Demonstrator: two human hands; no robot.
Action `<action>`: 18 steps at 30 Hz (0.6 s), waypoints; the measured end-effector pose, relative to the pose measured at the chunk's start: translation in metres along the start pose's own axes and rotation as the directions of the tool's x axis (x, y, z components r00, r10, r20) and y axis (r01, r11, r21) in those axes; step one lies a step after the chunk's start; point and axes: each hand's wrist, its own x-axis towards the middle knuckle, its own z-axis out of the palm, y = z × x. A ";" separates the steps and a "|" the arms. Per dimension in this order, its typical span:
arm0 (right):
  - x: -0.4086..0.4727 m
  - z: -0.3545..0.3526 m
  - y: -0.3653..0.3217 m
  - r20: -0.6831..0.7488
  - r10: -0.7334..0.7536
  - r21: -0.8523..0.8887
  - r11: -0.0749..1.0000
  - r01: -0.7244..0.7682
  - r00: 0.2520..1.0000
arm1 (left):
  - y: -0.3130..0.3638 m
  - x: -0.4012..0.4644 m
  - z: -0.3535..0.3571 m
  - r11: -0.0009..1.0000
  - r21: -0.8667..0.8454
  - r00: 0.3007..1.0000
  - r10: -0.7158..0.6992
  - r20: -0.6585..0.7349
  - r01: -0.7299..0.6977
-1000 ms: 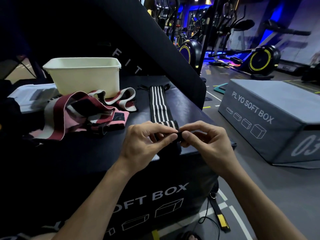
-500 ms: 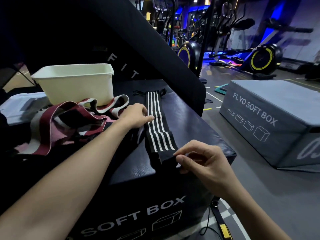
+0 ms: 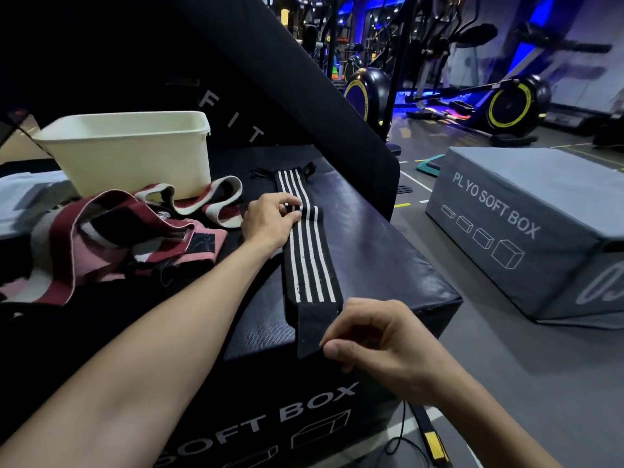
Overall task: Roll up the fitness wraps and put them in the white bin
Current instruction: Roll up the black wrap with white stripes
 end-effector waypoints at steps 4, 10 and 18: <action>0.001 -0.001 0.000 0.027 0.021 -0.049 0.999 -0.020 0.999 | 0.002 -0.002 0.002 0.978 0.204 0.997 0.037 0.071 -0.051; -0.002 0.000 0.001 0.037 0.027 -0.077 0.997 -0.024 0.999 | 0.001 -0.003 -0.005 0.821 0.401 0.913 0.384 0.139 -0.406; -0.007 -0.004 0.003 0.036 0.047 -0.039 0.998 -0.046 0.998 | -0.005 -0.007 -0.016 0.805 0.391 0.741 0.087 0.666 -0.447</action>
